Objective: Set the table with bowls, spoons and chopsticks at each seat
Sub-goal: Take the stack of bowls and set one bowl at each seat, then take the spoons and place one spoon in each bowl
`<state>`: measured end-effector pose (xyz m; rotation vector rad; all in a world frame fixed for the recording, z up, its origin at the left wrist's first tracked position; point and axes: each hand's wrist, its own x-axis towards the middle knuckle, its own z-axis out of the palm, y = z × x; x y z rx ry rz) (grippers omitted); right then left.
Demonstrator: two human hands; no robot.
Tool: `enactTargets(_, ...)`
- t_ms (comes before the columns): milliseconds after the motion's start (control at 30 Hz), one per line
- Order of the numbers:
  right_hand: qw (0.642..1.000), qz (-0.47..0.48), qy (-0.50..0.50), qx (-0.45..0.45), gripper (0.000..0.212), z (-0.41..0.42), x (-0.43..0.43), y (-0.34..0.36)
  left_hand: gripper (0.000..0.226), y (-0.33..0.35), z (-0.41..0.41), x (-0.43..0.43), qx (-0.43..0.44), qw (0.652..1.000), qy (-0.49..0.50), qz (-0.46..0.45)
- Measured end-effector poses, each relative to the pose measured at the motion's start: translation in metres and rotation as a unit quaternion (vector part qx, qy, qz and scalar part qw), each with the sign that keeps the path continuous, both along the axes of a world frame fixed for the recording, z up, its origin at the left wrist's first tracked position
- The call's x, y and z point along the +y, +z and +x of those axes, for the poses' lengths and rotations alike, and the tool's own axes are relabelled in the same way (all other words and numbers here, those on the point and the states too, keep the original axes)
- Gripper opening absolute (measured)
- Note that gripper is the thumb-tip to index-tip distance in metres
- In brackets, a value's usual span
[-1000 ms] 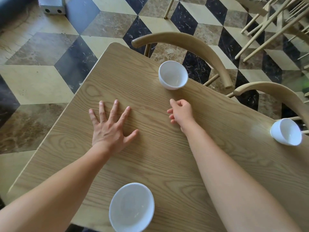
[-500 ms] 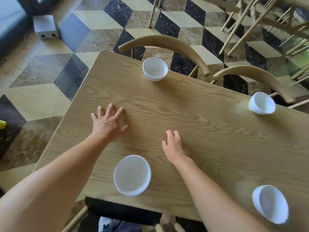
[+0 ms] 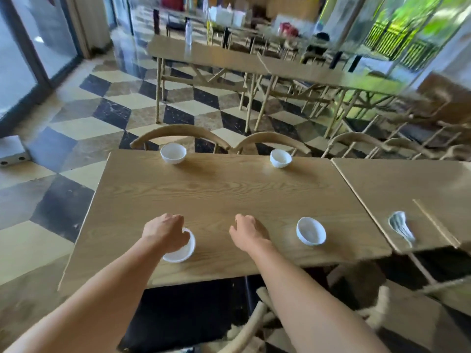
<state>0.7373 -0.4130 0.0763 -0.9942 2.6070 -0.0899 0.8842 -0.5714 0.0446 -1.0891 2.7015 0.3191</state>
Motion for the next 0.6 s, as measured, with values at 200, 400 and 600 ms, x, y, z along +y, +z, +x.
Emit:
enactTargets(200, 0.997, -0.062, -0.014, 0.047, 0.022, 0.039, 0.082, 0.054, 0.025, 0.055, 0.018, 0.076, 0.059, 0.996, -0.054, -0.042)
enactTargets(400, 0.995, -0.054, -0.025, 0.077, 0.026, 0.041, 0.145, 0.068, 0.029, 0.077, 0.019, 0.132, 0.083, 0.985, -0.111, -0.099)
enactTargets(600, 0.995, -0.051, -0.045, 0.070, 0.012, 0.017, 0.211, 0.082, 0.028, 0.096, -0.014, 0.191, 0.096, 0.983, -0.121, -0.103)
